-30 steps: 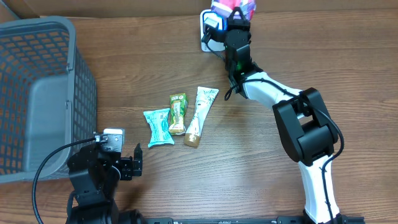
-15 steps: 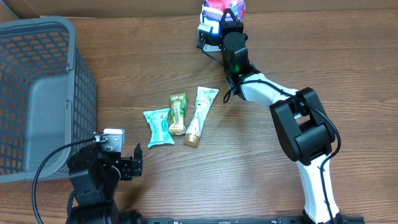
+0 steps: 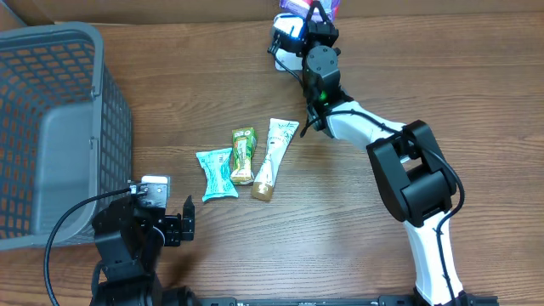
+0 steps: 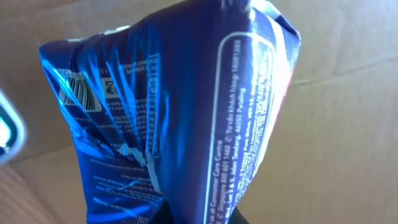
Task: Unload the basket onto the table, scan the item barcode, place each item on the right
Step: 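Lift the purple package and hold it up to the white device, then place the purple package at the table's right edge and release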
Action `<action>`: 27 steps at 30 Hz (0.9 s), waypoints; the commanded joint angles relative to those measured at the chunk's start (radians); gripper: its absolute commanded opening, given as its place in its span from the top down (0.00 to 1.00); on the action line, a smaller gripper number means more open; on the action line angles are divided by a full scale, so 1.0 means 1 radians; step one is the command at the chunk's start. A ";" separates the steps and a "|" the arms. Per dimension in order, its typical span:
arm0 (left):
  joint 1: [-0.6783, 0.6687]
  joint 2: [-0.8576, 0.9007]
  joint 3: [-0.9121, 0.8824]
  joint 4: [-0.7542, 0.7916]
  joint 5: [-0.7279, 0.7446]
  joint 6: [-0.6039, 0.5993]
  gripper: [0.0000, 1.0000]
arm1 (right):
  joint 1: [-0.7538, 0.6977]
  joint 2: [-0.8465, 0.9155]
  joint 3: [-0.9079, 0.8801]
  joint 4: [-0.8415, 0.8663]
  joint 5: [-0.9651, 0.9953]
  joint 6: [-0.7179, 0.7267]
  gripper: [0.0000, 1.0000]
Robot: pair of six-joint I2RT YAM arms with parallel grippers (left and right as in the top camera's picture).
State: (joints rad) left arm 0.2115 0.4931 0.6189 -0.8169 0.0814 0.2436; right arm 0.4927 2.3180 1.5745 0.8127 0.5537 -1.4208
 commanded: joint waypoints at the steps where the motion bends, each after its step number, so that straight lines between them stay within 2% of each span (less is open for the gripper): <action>1: 0.005 -0.002 -0.002 0.001 -0.004 0.019 0.00 | 0.058 -0.072 0.009 -0.030 0.076 0.115 0.96; 6: 0.005 -0.002 -0.002 0.001 -0.004 0.019 0.00 | 0.098 -0.220 0.009 -0.279 0.119 0.239 0.96; 9: 0.005 -0.002 -0.002 0.001 -0.004 0.019 0.00 | 0.114 -0.344 0.009 -0.534 0.090 0.367 0.96; 12: 0.005 -0.002 -0.002 0.001 -0.005 0.019 0.00 | 0.118 -0.484 0.009 -0.774 0.032 0.574 0.96; 14: 0.005 -0.002 -0.002 0.001 -0.004 0.019 0.00 | 0.111 -0.598 0.009 -0.971 -0.033 0.797 0.96; 17: 0.005 -0.002 -0.002 0.001 -0.004 0.019 0.01 | 0.072 -0.738 0.009 -1.231 -0.286 1.061 0.96; 22: 0.005 -0.002 -0.002 0.001 -0.005 0.019 0.00 | -0.058 -0.889 0.009 -1.525 -0.763 1.396 0.96; 25: 0.005 -0.002 -0.002 0.001 -0.004 0.019 0.01 | -0.145 -0.928 0.009 -1.649 -0.907 1.562 0.96; 27: 0.005 -0.002 -0.002 0.001 -0.004 0.019 0.01 | -0.213 -0.938 0.009 -1.732 -0.922 1.659 0.96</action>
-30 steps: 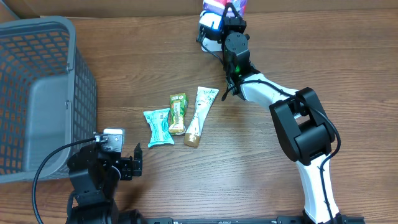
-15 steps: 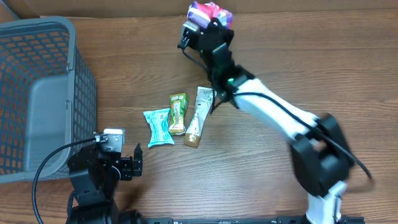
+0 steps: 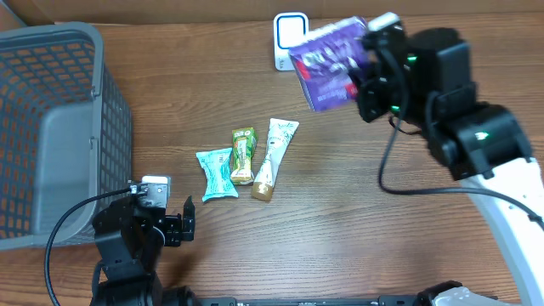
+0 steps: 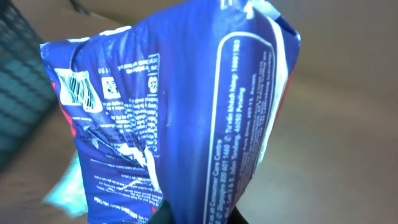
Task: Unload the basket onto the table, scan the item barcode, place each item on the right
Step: 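Place the purple package at the table's right edge and release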
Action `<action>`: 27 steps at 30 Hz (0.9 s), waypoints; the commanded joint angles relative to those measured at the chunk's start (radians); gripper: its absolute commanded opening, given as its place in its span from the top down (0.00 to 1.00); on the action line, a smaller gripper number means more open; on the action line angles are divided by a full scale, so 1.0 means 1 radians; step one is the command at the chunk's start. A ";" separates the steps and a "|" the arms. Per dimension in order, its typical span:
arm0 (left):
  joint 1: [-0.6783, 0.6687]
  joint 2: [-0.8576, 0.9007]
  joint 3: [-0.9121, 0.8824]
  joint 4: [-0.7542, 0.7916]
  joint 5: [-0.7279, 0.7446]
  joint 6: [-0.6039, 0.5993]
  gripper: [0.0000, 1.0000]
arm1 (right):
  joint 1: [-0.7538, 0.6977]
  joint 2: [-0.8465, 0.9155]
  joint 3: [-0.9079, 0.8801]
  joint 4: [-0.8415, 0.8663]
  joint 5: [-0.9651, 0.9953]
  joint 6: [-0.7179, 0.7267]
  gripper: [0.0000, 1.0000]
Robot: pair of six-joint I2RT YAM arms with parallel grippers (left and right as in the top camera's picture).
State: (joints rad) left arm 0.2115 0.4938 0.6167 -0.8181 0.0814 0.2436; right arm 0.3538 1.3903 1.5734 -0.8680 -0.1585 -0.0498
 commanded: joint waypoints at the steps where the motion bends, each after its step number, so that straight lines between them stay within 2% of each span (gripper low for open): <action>1: 0.005 -0.003 0.000 0.002 -0.004 0.019 0.00 | -0.109 -0.010 0.010 -0.087 -0.210 0.326 0.96; 5: 0.005 -0.003 0.000 0.002 -0.004 0.019 0.00 | -0.278 -0.008 -0.009 -0.179 -0.209 0.444 0.96; 7: 0.005 -0.003 0.000 0.002 -0.004 0.019 0.00 | -0.362 -0.006 -0.032 -0.183 -0.192 0.451 0.96; 12: 0.005 -0.003 0.000 0.002 -0.004 0.019 0.00 | -0.542 0.019 -0.138 -0.142 0.019 0.596 0.96; 15: 0.005 -0.003 0.000 0.002 -0.004 0.019 0.01 | -0.628 0.048 -0.234 -0.058 0.027 0.662 0.96; 21: 0.005 -0.003 0.000 0.002 -0.004 0.019 0.00 | -0.742 0.142 -0.398 0.100 0.024 0.781 0.96; 27: 0.005 -0.003 0.000 0.002 -0.004 0.019 0.00 | -0.769 0.222 -0.459 0.183 0.070 0.782 0.96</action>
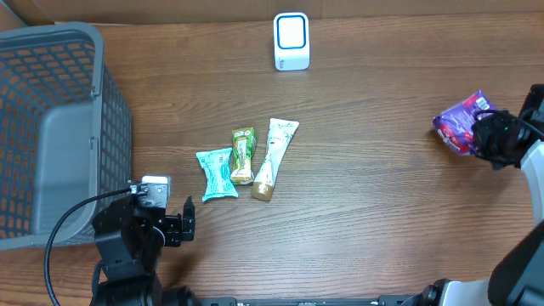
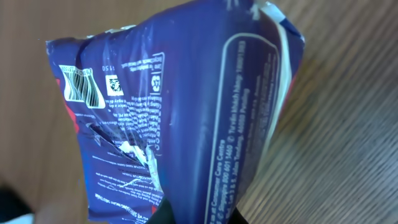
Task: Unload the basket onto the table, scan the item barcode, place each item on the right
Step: 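Place the purple package at the table's right edge and release, then move the right gripper to the white Pantene tube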
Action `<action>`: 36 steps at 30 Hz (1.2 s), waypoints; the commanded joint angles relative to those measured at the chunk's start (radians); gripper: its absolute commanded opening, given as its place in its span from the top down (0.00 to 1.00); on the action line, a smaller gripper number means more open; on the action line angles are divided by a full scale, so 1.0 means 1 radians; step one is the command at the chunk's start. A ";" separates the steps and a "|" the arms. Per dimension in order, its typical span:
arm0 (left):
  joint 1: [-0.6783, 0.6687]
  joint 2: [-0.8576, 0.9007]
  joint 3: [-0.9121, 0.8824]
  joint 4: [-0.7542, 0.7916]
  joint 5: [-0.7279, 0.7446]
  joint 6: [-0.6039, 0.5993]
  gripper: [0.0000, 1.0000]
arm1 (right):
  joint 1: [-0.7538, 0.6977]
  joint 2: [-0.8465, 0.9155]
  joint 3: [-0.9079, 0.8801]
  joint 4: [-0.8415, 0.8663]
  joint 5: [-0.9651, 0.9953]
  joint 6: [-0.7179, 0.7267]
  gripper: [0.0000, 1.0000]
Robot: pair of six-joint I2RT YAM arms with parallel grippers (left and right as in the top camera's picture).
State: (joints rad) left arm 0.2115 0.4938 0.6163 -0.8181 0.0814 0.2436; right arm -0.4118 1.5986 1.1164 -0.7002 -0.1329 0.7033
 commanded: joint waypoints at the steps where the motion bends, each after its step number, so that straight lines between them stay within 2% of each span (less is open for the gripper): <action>1: 0.005 -0.003 0.001 0.002 -0.004 0.019 0.00 | -0.004 0.022 -0.002 0.012 0.072 0.029 0.91; 2: 0.005 -0.003 0.001 0.002 -0.004 0.019 0.00 | -0.004 0.030 -0.002 0.007 0.098 0.029 0.84; 4: 0.005 -0.003 0.001 0.002 -0.004 0.019 0.00 | -0.004 0.037 -0.002 -0.003 0.119 0.025 0.63; 7: 0.005 -0.003 0.001 0.002 -0.004 0.019 0.01 | -0.004 0.036 -0.002 -0.009 0.121 0.022 0.28; 9: 0.005 -0.003 0.001 0.002 -0.004 0.019 0.00 | -0.004 0.036 0.012 -0.037 0.108 0.021 0.20; 13: 0.005 -0.003 0.001 0.002 -0.004 0.019 0.00 | -0.002 0.026 0.095 -0.153 0.094 -0.021 0.18; 17: 0.005 -0.003 0.001 0.002 -0.004 0.019 0.00 | 0.031 0.000 0.234 -0.274 0.018 -0.152 0.19; 20: 0.005 -0.003 0.001 0.002 -0.004 0.019 0.01 | 0.098 -0.015 0.339 -0.374 -0.030 -0.234 0.19; 24: 0.005 -0.003 0.001 0.002 -0.004 0.019 0.00 | 0.256 -0.016 0.406 -0.457 -0.043 -0.241 0.19; 28: 0.005 -0.003 0.001 0.002 -0.004 0.019 0.01 | 0.470 -0.014 0.380 -0.429 -0.016 -0.208 0.16; 31: 0.005 -0.003 0.001 0.002 -0.005 0.019 0.00 | 0.629 -0.010 0.337 -0.386 0.088 -0.092 0.15; 36: 0.005 -0.003 0.001 0.002 -0.004 0.019 0.01 | 0.840 0.011 0.246 -0.241 0.098 0.040 0.15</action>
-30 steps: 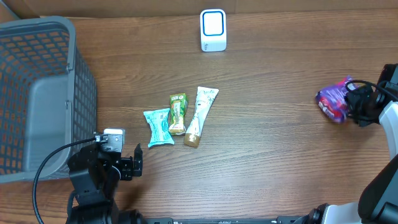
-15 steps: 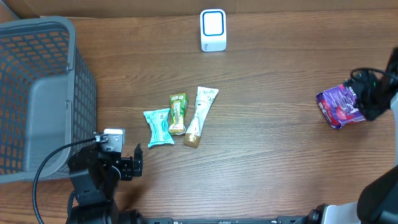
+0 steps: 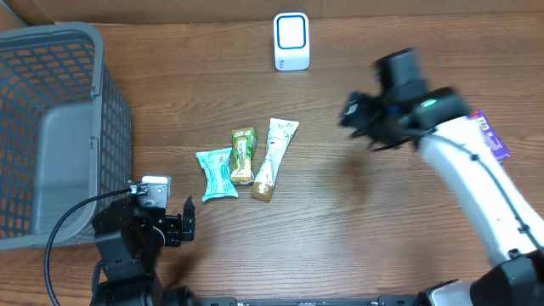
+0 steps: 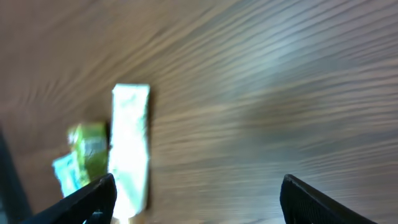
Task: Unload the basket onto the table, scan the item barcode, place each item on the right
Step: 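Move the right gripper to the white Pantene tube, then grasp the Pantene tube and lift it toward the white device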
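The white barcode scanner (image 3: 291,41) stands at the back middle of the table. A purple snack packet (image 3: 490,136) lies flat at the far right, partly behind my right arm. My right gripper (image 3: 354,115) (image 4: 199,202) is open and holds nothing, hovering right of the middle group of items. That group is a white tube (image 3: 274,158) (image 4: 130,149), a green packet (image 3: 243,155) (image 4: 90,144) and a teal packet (image 3: 217,174) (image 4: 64,175). The right wrist view is blurred. My left gripper (image 3: 185,223) rests open near the front left.
A grey mesh basket (image 3: 51,127) fills the left side of the table. Cardboard lines the back edge. Bare wood lies between the tube and the purple packet.
The right gripper was shut on the purple packet at the far right. Now it is open, the packet lies on the table there, and the gripper is further left, toward the middle items.
My right gripper held the purple packet up against the scanner at the back. Then it held it raised just right of the scanner, then low at the far right. Now the packet lies there, let go. The left arm and middle items have not moved.
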Action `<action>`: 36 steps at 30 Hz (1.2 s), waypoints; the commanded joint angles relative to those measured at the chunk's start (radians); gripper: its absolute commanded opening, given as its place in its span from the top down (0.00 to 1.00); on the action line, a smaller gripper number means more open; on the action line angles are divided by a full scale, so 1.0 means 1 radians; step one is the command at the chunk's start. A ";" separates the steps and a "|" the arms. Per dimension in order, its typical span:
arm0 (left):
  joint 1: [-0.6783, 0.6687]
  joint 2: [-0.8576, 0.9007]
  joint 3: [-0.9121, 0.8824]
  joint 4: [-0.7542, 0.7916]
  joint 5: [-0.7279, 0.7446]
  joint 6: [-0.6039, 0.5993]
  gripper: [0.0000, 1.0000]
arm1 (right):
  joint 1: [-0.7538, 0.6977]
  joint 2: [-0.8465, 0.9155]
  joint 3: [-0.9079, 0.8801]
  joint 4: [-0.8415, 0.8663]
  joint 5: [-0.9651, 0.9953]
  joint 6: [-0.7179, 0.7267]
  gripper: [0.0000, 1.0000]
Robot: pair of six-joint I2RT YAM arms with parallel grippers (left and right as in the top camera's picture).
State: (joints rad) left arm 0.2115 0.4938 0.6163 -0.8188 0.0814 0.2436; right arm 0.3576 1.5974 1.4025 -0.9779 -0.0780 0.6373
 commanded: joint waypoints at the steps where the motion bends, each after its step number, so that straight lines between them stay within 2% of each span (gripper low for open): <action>1: 0.005 -0.003 0.001 0.003 -0.004 0.019 0.00 | 0.104 0.018 -0.055 0.068 0.044 0.126 0.16; 7: 0.005 -0.003 0.001 0.003 -0.004 0.019 0.00 | 0.262 0.106 -0.101 0.248 0.064 0.208 0.18; 15: 0.005 -0.003 0.001 0.003 -0.004 0.019 0.00 | 0.333 0.240 -0.101 0.357 0.069 0.254 0.20; 24: 0.005 -0.003 0.001 0.003 -0.004 0.019 0.00 | 0.356 0.299 -0.101 0.403 0.062 0.253 0.29; 36: 0.005 -0.003 0.001 0.003 -0.004 0.019 0.01 | 0.402 0.373 -0.101 0.403 0.050 0.253 0.36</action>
State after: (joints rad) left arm 0.2115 0.4938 0.6163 -0.8192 0.0814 0.2436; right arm 0.7559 1.9678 1.3125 -0.5663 -0.0296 0.8871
